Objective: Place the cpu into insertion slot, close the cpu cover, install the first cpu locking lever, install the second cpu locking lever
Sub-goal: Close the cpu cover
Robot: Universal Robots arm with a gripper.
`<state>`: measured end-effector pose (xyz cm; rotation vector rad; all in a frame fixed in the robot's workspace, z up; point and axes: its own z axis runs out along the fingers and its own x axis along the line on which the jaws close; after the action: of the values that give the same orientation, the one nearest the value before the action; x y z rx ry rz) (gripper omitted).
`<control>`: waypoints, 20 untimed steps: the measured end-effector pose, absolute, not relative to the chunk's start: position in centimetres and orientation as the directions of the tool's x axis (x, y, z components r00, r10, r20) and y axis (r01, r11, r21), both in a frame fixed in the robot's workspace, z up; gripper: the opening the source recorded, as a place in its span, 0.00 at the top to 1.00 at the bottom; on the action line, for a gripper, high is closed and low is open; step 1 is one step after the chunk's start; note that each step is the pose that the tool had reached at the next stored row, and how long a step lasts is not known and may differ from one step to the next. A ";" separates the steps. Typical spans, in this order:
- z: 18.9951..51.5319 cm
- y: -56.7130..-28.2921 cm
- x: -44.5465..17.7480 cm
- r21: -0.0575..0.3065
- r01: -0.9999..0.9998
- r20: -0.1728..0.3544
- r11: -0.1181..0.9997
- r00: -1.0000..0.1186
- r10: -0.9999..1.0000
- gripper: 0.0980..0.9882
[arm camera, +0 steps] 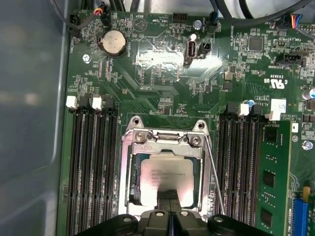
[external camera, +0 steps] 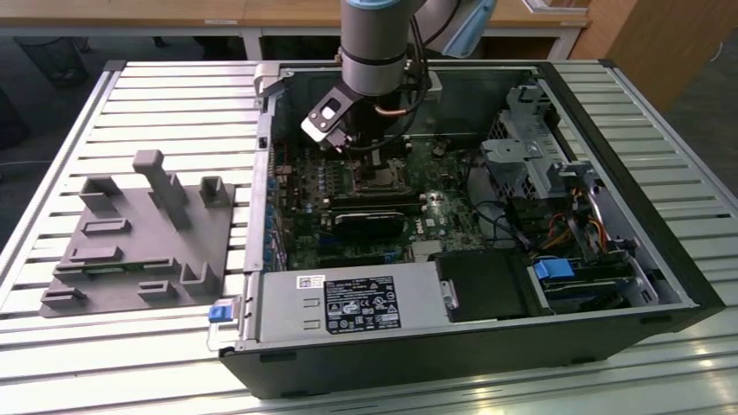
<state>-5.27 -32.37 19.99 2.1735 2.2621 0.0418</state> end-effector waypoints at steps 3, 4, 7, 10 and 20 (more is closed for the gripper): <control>19.9 -32.3 -5.1 0.023 0.999 0.016 0.040 -0.040 0.999 0.99; 19.8 -32.3 -4.9 0.022 0.999 0.016 0.040 -0.040 0.999 0.99; 19.9 -32.3 -4.7 0.023 0.999 0.016 0.040 -0.040 0.999 0.99; 20.8 -32.3 -4.6 0.023 0.999 0.017 0.040 -0.040 0.999 0.99; 21.4 -32.3 -3.7 0.022 0.999 0.016 0.040 -0.040 0.999 0.99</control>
<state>-3.75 -32.32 21.45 2.1740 2.2628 0.0423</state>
